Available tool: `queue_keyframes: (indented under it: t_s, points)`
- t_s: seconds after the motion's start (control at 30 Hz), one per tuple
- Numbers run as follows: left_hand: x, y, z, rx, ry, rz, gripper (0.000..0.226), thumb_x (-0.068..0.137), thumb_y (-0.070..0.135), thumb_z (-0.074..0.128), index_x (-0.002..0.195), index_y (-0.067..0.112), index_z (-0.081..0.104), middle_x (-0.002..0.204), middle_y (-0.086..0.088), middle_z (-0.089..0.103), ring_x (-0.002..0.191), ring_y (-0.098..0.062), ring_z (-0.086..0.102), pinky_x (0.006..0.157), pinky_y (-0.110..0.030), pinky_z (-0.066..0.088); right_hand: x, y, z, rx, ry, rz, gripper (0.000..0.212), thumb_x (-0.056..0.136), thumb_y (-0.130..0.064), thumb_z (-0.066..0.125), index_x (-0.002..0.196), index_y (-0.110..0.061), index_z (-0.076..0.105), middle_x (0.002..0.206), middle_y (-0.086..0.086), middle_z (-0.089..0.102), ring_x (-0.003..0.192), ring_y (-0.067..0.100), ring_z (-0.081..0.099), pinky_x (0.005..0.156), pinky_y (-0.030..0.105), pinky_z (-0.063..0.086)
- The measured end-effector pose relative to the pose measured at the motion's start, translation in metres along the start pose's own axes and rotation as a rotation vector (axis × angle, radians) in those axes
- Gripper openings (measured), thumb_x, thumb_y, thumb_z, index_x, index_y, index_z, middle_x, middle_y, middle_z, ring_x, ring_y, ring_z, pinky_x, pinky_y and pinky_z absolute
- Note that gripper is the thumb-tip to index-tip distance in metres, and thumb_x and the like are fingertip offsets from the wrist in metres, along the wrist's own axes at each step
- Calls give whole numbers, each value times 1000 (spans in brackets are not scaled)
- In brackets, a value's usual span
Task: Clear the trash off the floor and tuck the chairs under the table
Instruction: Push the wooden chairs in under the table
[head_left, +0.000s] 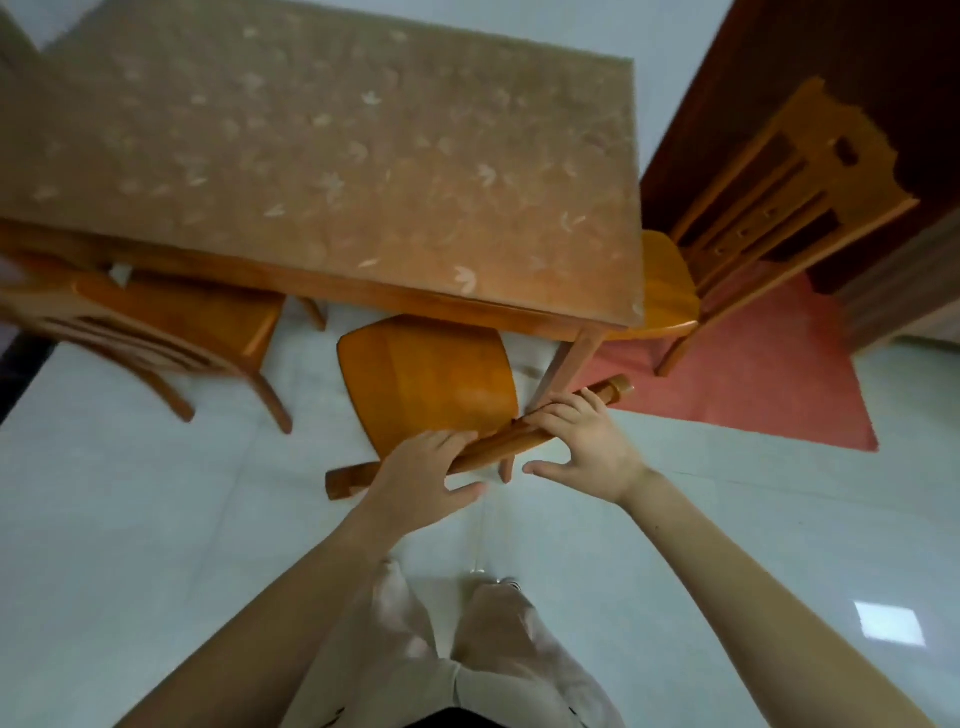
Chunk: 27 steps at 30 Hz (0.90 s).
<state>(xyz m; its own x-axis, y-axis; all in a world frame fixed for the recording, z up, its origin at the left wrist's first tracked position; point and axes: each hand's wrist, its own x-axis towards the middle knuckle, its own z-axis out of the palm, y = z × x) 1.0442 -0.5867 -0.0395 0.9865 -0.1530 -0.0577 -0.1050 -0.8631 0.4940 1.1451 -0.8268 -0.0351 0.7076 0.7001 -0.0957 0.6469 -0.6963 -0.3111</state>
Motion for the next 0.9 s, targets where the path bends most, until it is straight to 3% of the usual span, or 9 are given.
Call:
queue_keyframes:
  t_s: [0.13, 0.3, 0.5, 0.7, 0.9]
  points:
    - [-1, 5, 24, 34, 92, -125, 51, 79, 70, 52, 106, 28, 60, 99, 8, 67, 88, -15, 63, 77, -20, 44, 15, 28, 4, 35, -61, -50, 50, 81, -69, 49, 107, -30, 67, 103, -11, 66, 105, 14, 57, 110, 43, 30]
    - [1, 10, 36, -76, 219, -301, 38, 81, 77, 42, 83, 40, 48, 82, 16, 64, 76, -12, 63, 78, -30, 55, 31, 42, 8, 80, -36, -84, 56, 77, -80, 47, 89, -29, 68, 80, -11, 64, 79, 10, 55, 83, 35, 44]
    - [0, 10, 54, -47, 399, -442, 41, 74, 76, 57, 74, 35, 53, 75, 16, 64, 77, -9, 59, 87, -31, 47, 19, 41, 21, 226, 126, -15, 36, 75, -65, 69, 88, -31, 73, 83, -16, 66, 81, 5, 54, 86, 26, 38]
    - [1, 6, 58, -130, 439, -430, 37, 72, 73, 63, 70, 38, 49, 72, 21, 58, 78, -8, 59, 88, -29, 44, 18, 37, 22, 284, 164, -15, 28, 75, -56, 77, 82, -29, 75, 78, -18, 68, 77, 2, 54, 86, 22, 37]
    - [2, -2, 60, -119, 454, -399, 40, 71, 71, 66, 75, 31, 63, 84, 12, 69, 85, -10, 62, 90, -28, 43, 18, 38, 27, 316, 155, 7, 33, 72, -62, 75, 82, -30, 75, 83, -18, 69, 83, 7, 59, 86, 36, 45]
